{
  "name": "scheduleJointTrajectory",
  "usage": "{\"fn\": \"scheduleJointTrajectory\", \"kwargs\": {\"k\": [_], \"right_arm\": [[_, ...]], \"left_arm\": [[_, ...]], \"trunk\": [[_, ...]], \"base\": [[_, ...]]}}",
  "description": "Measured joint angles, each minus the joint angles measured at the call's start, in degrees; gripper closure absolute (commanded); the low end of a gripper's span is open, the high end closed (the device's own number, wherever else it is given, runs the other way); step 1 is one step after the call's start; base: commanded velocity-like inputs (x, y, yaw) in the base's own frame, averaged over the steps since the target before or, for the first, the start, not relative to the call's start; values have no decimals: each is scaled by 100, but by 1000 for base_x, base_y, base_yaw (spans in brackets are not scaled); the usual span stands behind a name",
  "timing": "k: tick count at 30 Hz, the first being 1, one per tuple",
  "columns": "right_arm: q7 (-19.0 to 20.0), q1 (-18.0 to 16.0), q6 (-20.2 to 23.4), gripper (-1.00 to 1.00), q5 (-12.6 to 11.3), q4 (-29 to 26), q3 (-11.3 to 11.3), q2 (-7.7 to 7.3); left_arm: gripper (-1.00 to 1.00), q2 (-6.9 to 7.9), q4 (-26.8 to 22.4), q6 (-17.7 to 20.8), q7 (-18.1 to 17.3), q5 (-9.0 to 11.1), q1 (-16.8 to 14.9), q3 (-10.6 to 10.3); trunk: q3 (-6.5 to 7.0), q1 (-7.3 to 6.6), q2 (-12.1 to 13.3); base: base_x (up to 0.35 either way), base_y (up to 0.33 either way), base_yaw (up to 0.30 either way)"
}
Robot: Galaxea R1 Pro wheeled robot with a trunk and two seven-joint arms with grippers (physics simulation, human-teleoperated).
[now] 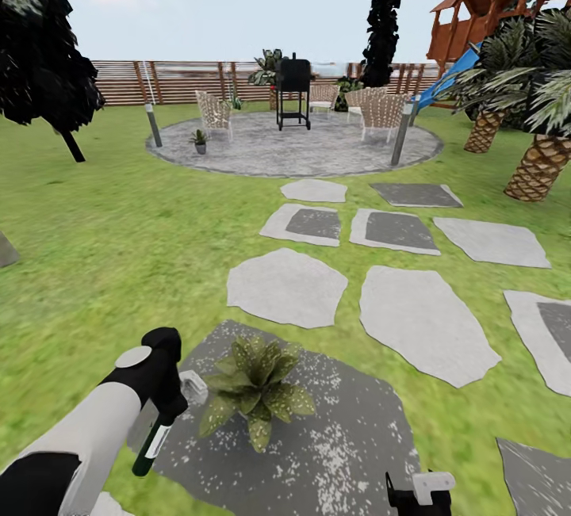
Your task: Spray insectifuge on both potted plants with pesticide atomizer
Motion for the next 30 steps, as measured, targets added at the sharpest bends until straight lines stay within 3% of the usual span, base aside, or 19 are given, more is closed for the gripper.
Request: {"fn": "scheduleJointTrajectory", "kwargs": {"k": [3,13,16,18,22,30], "right_arm": [[0,0,0,-100,0,-1,0,0],[0,0,0,-100,0,0,0,0],[0,0,0,-100,0,-1,0,0],[0,0,0,-100,0,-1,0,0],[0,0,0,-100,0,-1,0,0],[0,0,0,-100,0,-1,0,0]], "left_arm": [[100,-2,-14,-9,-196,-43,16,-15],[100,15,44,-37,-223,-54,94,-34],[100,-2,-15,-15,-233,-42,9,-16],[100,-9,-33,-13,-231,-48,-331,-13],[100,-17,-20,-10,-232,-43,-512,-13],[100,9,78,-36,-216,-49,-315,-19]], "trunk": [[0,0,0],[0,0,0],[0,0,0],[1,0,0],[0,0,0],[0,0,0]], "base": [[0,0,0],[0,0,0],[0,0,0],[0,0,0],[0,0,0],[0,0,0]]}}
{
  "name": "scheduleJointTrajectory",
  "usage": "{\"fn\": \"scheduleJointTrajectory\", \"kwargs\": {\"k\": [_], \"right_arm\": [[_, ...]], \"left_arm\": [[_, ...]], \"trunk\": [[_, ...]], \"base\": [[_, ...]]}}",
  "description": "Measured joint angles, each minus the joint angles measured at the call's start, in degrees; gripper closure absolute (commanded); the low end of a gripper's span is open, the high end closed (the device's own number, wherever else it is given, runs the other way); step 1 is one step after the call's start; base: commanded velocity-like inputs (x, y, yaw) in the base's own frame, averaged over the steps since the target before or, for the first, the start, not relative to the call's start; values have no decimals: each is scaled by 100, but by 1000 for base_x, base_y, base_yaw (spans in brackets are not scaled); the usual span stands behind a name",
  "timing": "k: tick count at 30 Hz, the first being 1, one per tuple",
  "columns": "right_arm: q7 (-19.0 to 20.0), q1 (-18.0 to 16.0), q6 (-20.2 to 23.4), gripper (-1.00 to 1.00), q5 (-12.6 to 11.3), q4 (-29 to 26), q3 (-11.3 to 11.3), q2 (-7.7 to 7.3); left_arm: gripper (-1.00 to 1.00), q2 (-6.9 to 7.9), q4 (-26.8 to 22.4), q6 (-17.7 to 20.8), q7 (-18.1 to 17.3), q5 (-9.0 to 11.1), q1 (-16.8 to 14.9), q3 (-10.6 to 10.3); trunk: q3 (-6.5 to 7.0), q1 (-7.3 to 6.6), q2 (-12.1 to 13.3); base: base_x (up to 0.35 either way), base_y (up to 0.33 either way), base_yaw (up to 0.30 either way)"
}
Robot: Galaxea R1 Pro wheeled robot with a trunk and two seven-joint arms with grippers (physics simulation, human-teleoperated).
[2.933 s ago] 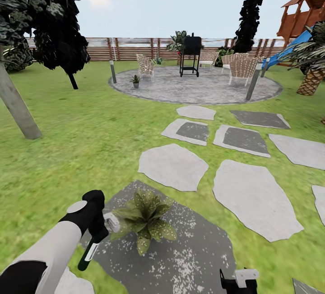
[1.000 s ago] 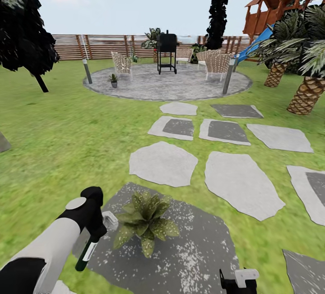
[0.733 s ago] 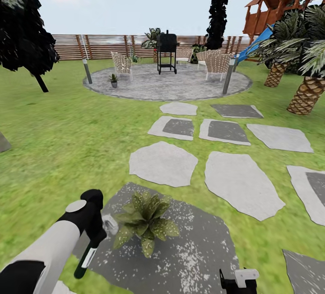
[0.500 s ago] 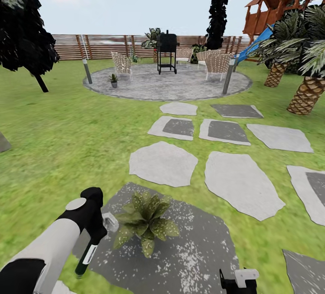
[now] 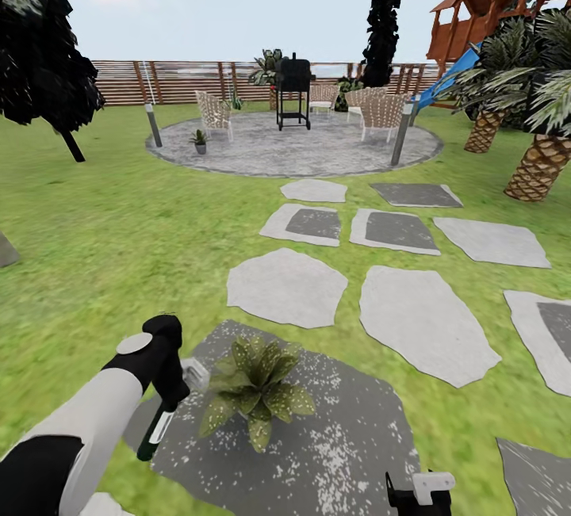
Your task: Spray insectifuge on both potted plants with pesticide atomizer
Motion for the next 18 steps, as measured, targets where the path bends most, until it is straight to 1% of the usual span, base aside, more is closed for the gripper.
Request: {"fn": "scheduleJointTrajectory", "kwargs": {"k": [3,7,9,13,18], "right_arm": [[0,0,0,-100,0,0,0,0],[0,0,0,-100,0,0,0,0],[0,0,0,-100,0,0,0,0],[0,0,0,-100,8,0,0,-8],[0,0,0,-100,9,0,0,-9]], "left_arm": [[100,1,-1,-24,0,-4,185,0],[100,1,24,-47,-14,5,236,-2],[100,1,133,-51,-12,-12,317,-16],[100,3,175,-49,-10,-51,349,-117],[100,21,178,-33,20,-56,351,-121]], "trunk": [[0,0,0],[0,0,0],[0,0,0],[0,0,0],[0,0,0]], "base": [[0,0,0],[0,0,0],[0,0,0],[0,0,0],[0,0,0]]}}
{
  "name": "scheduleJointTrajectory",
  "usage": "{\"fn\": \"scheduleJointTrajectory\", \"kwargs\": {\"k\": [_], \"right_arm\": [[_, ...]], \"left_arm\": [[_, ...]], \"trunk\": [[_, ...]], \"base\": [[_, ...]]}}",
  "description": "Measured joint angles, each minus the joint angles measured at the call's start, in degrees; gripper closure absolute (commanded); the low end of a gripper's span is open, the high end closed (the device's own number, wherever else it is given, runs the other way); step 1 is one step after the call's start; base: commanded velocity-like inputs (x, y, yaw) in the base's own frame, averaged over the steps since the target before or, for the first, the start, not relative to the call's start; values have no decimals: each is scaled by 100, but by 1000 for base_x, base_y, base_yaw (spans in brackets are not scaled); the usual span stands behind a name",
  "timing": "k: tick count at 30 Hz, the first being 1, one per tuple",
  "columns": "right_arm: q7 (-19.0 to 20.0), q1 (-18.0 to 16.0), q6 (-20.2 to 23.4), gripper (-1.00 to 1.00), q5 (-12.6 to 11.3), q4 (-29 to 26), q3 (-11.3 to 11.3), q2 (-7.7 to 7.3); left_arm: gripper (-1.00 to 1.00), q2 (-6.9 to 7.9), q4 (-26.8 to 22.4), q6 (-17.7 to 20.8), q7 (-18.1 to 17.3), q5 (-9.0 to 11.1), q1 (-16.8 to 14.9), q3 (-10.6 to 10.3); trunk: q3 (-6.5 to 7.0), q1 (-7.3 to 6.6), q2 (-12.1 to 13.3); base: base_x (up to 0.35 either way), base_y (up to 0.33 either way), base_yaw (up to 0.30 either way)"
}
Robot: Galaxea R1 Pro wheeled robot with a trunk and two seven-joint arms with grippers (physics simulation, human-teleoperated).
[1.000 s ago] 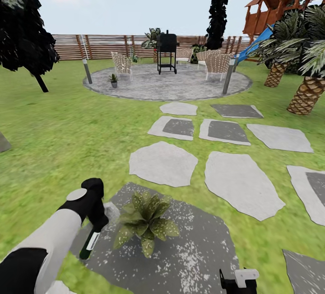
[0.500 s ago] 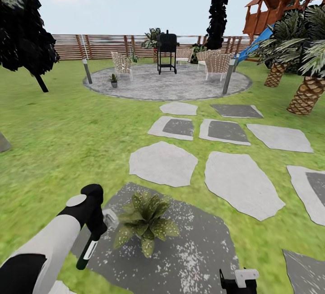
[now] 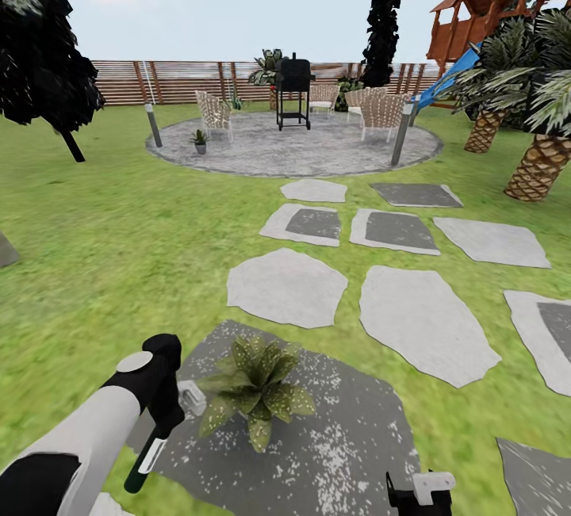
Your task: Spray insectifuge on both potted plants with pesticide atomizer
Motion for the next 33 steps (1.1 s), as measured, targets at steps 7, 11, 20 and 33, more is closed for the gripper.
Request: {"fn": "scheduleJointTrajectory", "kwargs": {"k": [7,11,20,33], "right_arm": [[0,0,0,-100,0,0,0,0],[-5,0,0,-100,-7,0,0,0],[-4,1,1,-100,-18,-1,0,2],[0,1,1,-100,-18,-1,-1,8]], "left_arm": [[100,39,0,24,43,7,0,0],[100,45,-42,32,338,7,0,23],[100,20,-84,48,530,75,-11,97],[100,-18,-128,51,525,98,-20,256]], "trunk": [[0,0,0],[0,3,0],[0,0,0],[0,-3,0]], "base": [[-18,0,0],[-264,17,0],[-80,298,-203],[150,296,-267]]}}
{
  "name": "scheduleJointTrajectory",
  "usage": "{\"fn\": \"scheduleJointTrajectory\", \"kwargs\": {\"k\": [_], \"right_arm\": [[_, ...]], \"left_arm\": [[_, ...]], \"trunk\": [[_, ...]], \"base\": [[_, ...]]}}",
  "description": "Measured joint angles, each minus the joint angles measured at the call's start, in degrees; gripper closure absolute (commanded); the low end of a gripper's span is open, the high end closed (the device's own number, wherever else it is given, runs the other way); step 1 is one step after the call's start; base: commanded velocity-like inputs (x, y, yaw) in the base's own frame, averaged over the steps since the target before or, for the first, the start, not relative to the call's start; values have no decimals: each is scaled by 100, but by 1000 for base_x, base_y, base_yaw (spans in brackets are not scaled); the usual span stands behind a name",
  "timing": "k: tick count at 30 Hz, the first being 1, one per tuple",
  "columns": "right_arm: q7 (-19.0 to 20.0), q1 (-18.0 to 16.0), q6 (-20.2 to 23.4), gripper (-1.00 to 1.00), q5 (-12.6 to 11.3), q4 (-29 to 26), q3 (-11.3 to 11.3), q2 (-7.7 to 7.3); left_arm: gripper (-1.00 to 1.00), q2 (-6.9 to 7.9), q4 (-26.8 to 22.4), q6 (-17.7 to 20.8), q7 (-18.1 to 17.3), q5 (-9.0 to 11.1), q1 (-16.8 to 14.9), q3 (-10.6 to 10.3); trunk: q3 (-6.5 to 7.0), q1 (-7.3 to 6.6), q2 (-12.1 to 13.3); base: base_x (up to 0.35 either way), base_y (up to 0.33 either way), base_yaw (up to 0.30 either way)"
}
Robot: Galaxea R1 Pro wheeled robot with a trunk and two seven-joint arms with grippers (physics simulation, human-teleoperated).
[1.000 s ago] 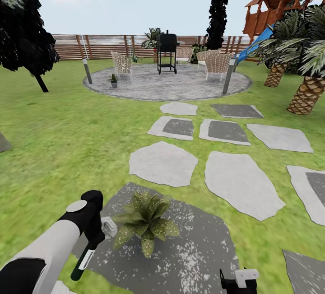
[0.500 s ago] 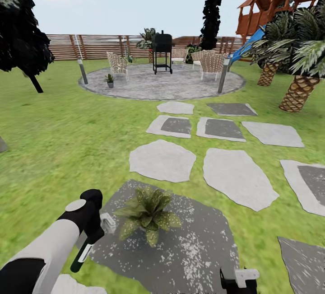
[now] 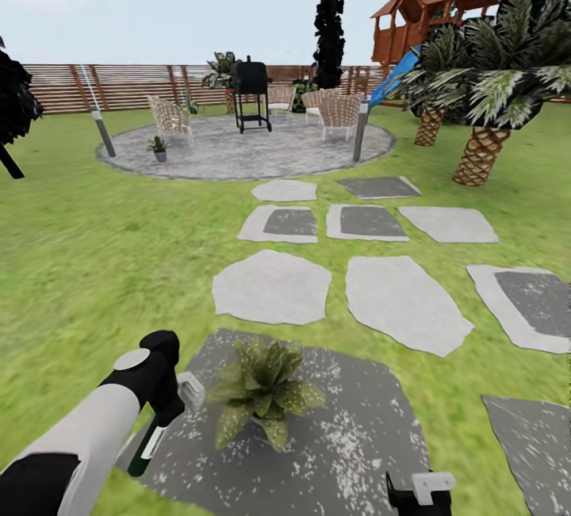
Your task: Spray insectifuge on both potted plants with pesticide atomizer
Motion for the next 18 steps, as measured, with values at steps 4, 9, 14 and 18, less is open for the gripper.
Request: {"fn": "scheduleJointTrajectory", "kwargs": {"k": [4,9,14,18], "right_arm": [[-1,0,-1,-100,0,0,0,0],[-1,-1,-1,-100,6,1,1,1],[7,-1,-1,-100,22,1,1,-7],[8,-1,-1,-100,22,1,1,-8]], "left_arm": [[100,-7,6,-1,7,3,1,13],[100,-3,5,-1,-2,-1,2,13],[100,-38,-3,7,-15,1,-48,-17],[100,-167,-4,17,-17,2,-67,-19]], "trunk": [[6,0,0],[9,3,0],[9,3,0],[9,3,0]], "base": [[238,132,-216],[31,11,-25],[1,0,-1],[0,0,0]]}}
